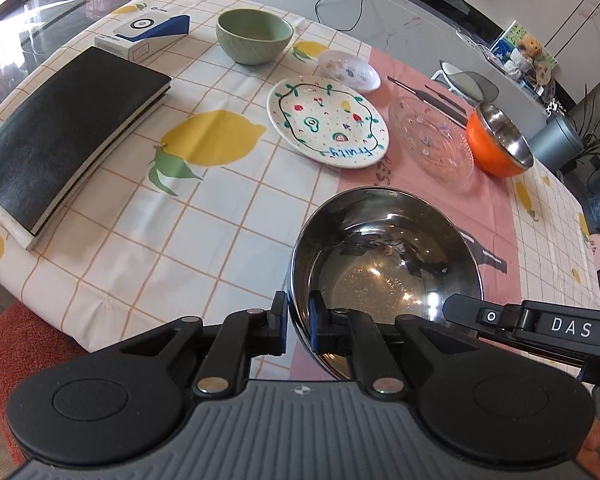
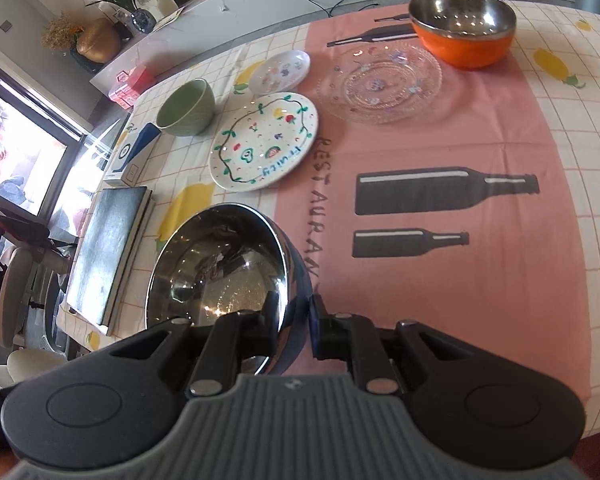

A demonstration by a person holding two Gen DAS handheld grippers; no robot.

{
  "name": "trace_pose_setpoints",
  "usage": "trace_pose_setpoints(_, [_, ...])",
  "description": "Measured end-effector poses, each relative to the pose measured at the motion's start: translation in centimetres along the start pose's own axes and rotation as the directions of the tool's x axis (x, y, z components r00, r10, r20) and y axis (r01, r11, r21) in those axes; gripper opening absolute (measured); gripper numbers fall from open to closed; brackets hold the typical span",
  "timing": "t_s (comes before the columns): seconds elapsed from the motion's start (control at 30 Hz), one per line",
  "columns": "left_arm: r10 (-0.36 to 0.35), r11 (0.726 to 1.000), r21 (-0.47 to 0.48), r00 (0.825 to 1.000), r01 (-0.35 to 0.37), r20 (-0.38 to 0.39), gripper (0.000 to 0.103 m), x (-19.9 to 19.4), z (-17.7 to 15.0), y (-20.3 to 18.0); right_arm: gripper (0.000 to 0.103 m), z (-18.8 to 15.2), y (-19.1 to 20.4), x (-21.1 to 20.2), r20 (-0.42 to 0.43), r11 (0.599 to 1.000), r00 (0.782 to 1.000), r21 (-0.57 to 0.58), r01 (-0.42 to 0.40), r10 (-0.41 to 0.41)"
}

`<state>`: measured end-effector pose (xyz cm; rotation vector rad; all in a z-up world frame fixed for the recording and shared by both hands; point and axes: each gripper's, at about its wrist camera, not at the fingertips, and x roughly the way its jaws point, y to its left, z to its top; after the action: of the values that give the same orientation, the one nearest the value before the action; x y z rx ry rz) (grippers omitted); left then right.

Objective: Organize plates and bowls

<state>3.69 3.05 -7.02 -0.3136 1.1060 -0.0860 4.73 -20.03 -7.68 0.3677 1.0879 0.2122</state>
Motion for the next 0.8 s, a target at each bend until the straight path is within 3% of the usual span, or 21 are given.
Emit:
trace_pose_setpoints(0.27, [0.027, 1.000, 0.015, 0.999, -0.027, -0.029, 0.011, 0.8, -0.8, -0.5, 0.012, -0.9, -1.6, 0.6, -0.023, 0.999, 1.000, 0.035, 0.011, -0.010])
trace_pose_setpoints(0.8, [0.066, 0.997, 0.029, 0.998, -0.066, -0.010, 0.010, 1.2, 0.0, -0.2, 0.012, -1.0, -1.1, 1.8, -0.030, 0.999, 0.999, 0.029, 0.016, -0.015])
